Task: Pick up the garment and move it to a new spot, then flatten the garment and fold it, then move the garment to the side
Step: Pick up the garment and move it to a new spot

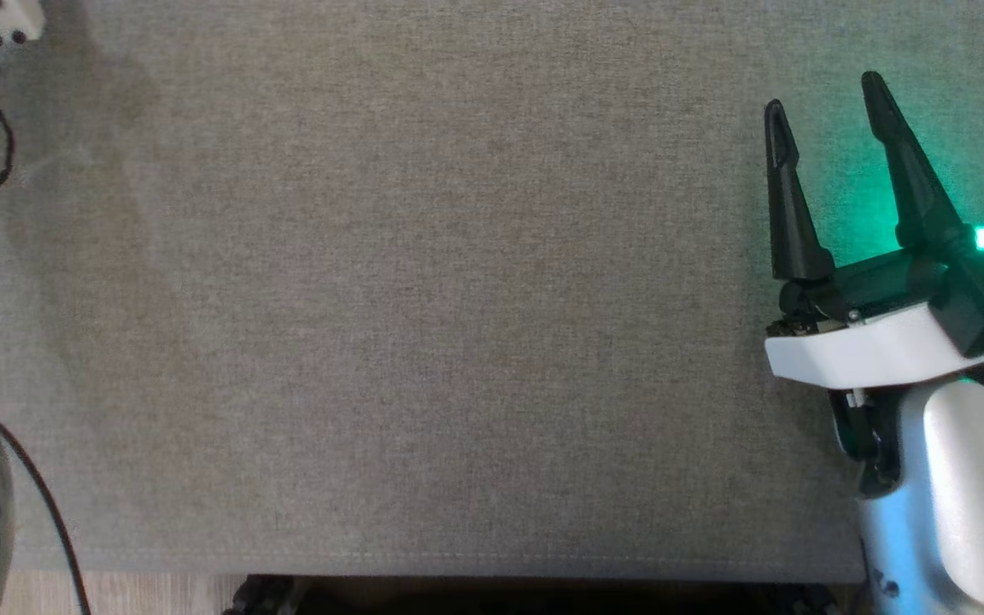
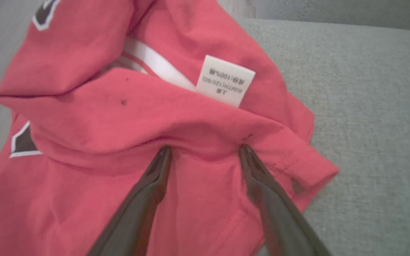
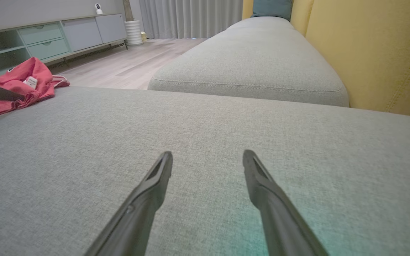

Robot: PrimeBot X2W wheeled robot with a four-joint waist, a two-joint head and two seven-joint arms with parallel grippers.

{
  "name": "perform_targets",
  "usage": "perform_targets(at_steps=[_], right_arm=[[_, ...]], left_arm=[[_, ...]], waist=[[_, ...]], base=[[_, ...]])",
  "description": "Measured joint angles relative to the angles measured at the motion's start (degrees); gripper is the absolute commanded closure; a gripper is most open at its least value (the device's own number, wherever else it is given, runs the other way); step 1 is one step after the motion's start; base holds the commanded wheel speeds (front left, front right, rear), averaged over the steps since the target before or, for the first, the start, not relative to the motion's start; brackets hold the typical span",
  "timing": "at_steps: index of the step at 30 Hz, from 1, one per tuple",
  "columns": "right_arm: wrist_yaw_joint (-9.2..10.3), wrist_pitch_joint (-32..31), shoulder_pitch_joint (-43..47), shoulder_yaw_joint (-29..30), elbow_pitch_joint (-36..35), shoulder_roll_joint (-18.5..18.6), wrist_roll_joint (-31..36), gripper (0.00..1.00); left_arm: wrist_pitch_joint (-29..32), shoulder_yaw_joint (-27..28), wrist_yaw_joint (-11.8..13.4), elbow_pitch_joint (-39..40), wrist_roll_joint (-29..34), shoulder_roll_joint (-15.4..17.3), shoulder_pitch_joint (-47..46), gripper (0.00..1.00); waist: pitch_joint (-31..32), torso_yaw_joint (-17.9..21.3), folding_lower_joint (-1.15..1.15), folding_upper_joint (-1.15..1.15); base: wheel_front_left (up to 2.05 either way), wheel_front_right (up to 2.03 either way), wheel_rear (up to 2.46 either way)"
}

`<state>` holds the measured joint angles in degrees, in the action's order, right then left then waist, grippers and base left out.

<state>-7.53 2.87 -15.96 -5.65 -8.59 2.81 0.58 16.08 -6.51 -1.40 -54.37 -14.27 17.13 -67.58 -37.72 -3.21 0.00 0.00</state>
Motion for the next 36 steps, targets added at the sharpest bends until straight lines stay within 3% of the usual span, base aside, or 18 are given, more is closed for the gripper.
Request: perform_targets(at_steps=[2, 3, 4, 6, 21, 32, 36], right_arm=[[0.0, 0.2, 0.0, 0.1, 0.0, 0.0, 0.0, 0.0], [0.0, 0.3, 0.0, 0.1, 0.0, 0.0, 0.0, 0.0], [0.0, 0.4, 0.0, 0.1, 0.0, 0.0, 0.0, 0.0], [0.0, 0.5, 0.0, 0.2, 0.1, 0.0, -0.1, 0.0], [0.0, 2.3, 0.1, 0.4, 4.1, 0.0, -1.6, 0.0], [0.0, 5.4, 4.8, 1.8, 10.4, 0.0, -5.9, 0.0], [0.0, 6.3, 6.9, 2.8, 11.8, -0.1, -7.2, 0.0]], left_arm=[[0.0, 0.0, 0.4, -0.9, 0.0, 0.2, -0.2, 0.0], [0.0, -0.1, 0.4, -1.2, 0.0, 0.2, -0.2, 0.15], [0.0, -0.1, 0.4, -1.5, 0.0, 0.2, -0.2, 0.58], [0.0, -0.1, 0.3, -2.6, 0.0, 0.4, -0.2, 1.0], [-7.9, -2.9, -0.2, -4.0, 2.1, 2.5, 0.6, 1.0], [-9.9, -12.3, -5.3, 0.9, 6.1, 2.5, -0.2, 1.0], [-9.9, -16.8, -5.7, 4.3, 6.0, 1.0, -0.5, 1.0]], waist=[[-0.1, 0.0, 0.0, 0.0], [0.1, -0.1, 0.0, 0.0], [0.2, -0.2, 0.0, 0.0], [0.6, -0.5, 0.0, 0.0], [8.4, -1.8, 0.0, 0.0], [21.4, -0.4, -0.01, 0.0], [25.8, 0.8, -0.01, 0.01]], base=[[0.0, 0.0, 0.0], [0.0, 0.0, 0.0], [0.0, 0.0, 0.0], [0.0, 0.0, 0.0], [0.0, 0.0, 0.0], [0.0, 0.0, 0.0], [0.0, 0.0, 0.0]])
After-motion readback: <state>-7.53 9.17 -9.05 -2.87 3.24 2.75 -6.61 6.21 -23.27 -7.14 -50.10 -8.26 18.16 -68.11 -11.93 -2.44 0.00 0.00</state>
